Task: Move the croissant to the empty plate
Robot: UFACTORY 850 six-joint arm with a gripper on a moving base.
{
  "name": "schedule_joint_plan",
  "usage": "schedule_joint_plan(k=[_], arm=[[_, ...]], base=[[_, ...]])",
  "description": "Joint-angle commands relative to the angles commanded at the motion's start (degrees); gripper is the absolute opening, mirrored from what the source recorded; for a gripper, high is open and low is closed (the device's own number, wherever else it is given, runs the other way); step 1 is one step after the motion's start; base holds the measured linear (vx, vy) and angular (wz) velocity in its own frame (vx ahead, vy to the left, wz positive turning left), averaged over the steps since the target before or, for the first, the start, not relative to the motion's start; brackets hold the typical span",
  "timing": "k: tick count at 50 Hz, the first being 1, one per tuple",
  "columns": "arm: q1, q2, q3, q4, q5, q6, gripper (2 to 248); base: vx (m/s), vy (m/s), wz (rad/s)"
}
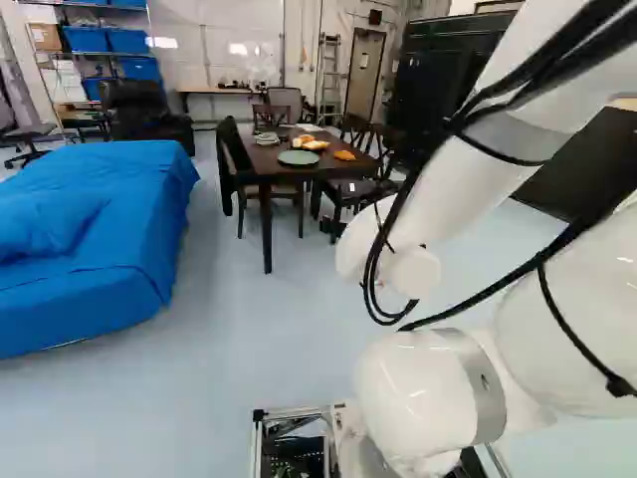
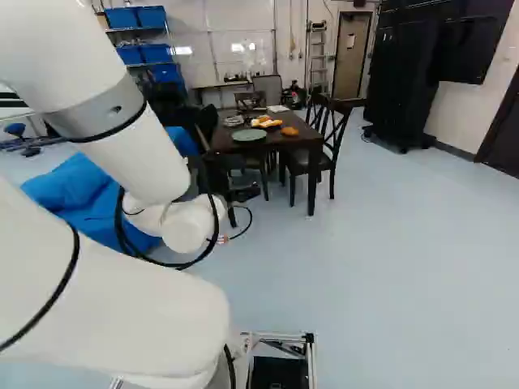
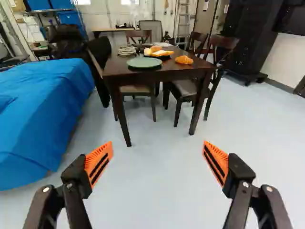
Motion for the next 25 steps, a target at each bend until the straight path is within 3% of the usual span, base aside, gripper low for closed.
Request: schedule_joint_plan(k=[25], arm=[[0.0,0.0,0.0,0.0,0.0,0.0,247]], base=[[0.0,0.0,0.0]])
